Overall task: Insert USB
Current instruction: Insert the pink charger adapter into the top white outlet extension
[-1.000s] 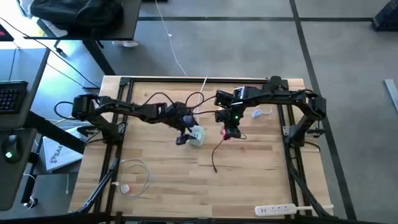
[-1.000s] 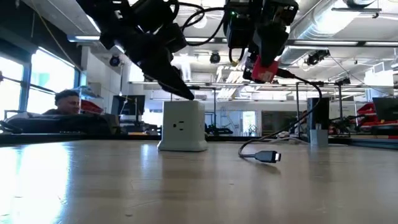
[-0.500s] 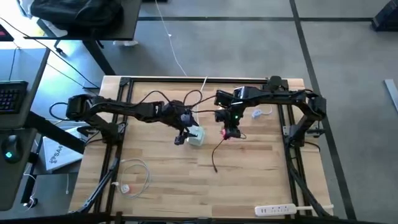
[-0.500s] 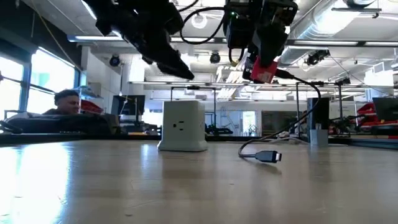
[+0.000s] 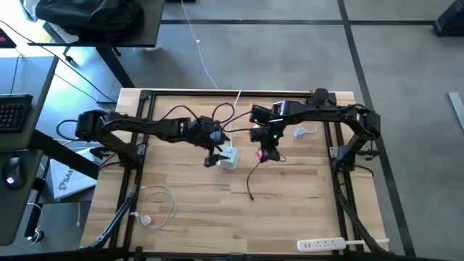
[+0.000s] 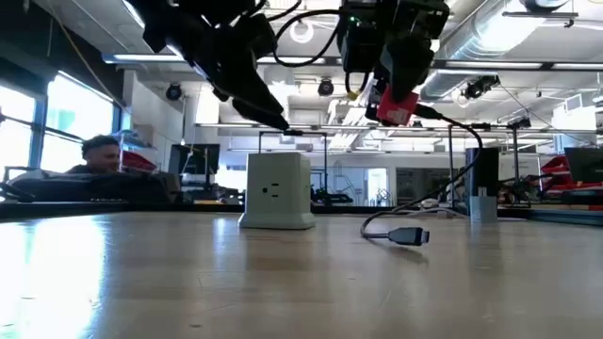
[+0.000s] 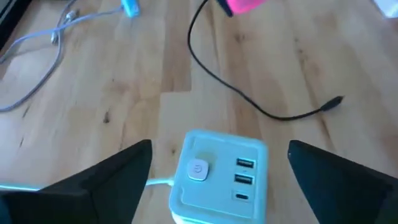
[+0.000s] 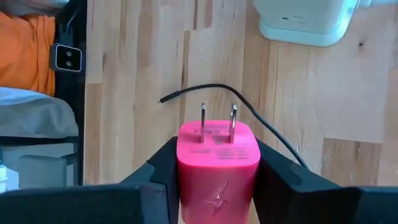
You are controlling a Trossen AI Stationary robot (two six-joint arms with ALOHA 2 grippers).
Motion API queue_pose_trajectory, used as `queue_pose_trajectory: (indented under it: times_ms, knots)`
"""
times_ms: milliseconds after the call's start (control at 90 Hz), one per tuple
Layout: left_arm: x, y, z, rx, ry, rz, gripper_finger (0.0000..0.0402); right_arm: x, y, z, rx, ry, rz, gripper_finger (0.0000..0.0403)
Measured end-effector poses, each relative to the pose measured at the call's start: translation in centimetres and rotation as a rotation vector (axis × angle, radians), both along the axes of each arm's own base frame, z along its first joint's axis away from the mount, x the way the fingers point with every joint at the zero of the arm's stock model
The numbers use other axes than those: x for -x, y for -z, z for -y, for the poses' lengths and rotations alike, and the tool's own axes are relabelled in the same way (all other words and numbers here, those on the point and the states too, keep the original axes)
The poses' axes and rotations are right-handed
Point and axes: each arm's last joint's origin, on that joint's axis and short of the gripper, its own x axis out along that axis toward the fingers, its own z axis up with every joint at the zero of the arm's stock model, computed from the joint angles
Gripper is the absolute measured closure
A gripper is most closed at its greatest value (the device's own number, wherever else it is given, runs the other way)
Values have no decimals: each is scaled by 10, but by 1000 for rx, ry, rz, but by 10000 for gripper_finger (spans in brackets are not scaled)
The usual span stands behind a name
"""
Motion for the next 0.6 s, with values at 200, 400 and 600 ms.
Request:
queue_pose_trajectory:
  times_ms: [200,400,600]
  knots:
    - [1,7,1,-1,49,-12,41,-1,0,-5,0,-16,0,292]
    - [10,28,0,-10,35,8,41,-2,0,-11,3,-39,7,292]
    - [12,34,-7,-12,6,74,41,-4,-1,-12,5,-37,23,292]
